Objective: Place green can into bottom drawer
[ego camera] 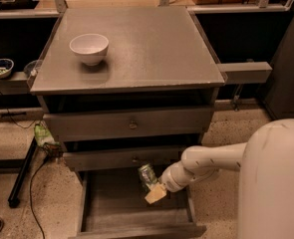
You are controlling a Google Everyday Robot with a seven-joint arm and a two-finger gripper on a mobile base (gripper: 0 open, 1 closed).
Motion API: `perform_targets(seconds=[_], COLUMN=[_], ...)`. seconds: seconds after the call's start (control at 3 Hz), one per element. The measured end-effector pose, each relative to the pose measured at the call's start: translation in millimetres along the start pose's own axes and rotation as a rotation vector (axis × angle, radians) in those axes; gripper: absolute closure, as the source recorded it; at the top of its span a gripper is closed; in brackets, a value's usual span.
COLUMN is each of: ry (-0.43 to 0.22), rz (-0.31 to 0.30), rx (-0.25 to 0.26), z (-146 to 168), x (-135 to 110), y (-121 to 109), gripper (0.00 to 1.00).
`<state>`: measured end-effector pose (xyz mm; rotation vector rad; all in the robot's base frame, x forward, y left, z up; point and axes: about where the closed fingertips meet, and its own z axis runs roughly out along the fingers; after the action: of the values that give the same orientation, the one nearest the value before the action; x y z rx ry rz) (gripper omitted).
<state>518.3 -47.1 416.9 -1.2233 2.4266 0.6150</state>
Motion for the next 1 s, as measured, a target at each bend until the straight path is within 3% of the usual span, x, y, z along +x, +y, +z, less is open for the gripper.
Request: perform_targets(seconds=[0.33, 1.0], ry=[0.006, 0.037], rz=[0.005, 0.072], rx=[-0.007, -0.068], z=[6, 66], x=[2, 19], y=[0, -7], gripper=[1.0, 1.0])
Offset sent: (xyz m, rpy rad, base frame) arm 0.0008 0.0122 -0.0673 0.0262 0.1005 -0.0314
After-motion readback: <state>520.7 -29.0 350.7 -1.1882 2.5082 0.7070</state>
